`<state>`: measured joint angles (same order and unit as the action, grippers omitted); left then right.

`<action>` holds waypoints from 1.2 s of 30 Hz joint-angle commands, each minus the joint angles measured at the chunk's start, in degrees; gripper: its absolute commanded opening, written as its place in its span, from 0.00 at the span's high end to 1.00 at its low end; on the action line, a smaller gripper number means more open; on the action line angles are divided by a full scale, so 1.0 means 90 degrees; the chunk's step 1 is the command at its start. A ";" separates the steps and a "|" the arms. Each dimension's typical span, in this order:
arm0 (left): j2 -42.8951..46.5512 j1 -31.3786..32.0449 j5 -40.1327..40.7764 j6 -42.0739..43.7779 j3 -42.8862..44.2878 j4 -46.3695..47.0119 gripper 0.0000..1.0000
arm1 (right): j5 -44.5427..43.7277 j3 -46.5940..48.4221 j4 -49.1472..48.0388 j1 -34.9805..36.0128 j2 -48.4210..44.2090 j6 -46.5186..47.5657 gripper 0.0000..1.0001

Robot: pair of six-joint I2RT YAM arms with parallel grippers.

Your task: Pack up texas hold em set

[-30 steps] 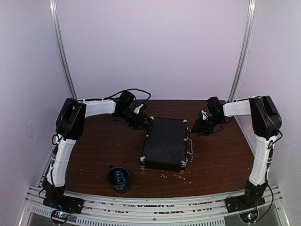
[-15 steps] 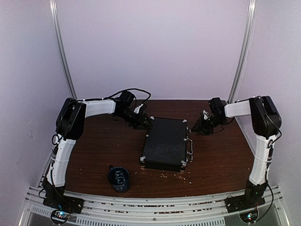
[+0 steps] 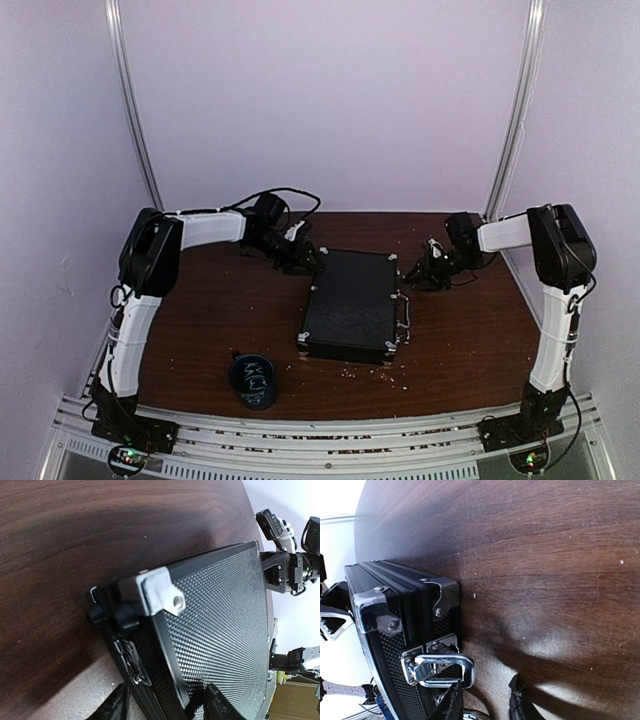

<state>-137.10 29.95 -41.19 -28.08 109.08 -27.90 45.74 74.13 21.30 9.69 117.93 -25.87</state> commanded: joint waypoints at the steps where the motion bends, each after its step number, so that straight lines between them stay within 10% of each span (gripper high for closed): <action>1: -0.0059 0.0022 0.0095 0.0031 -0.0092 0.0085 0.49 | 0.0065 0.0070 -0.0064 0.0046 0.0325 0.0023 0.72; 36: -0.0270 0.0186 -0.0253 0.0084 0.0048 0.0136 0.63 | 0.0386 0.0420 -0.0536 0.0450 0.1056 -0.0211 0.91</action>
<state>-137.16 30.44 -42.68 -28.12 109.08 -27.11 51.53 77.76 17.28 10.04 123.55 -27.51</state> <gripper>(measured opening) 0.371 0.112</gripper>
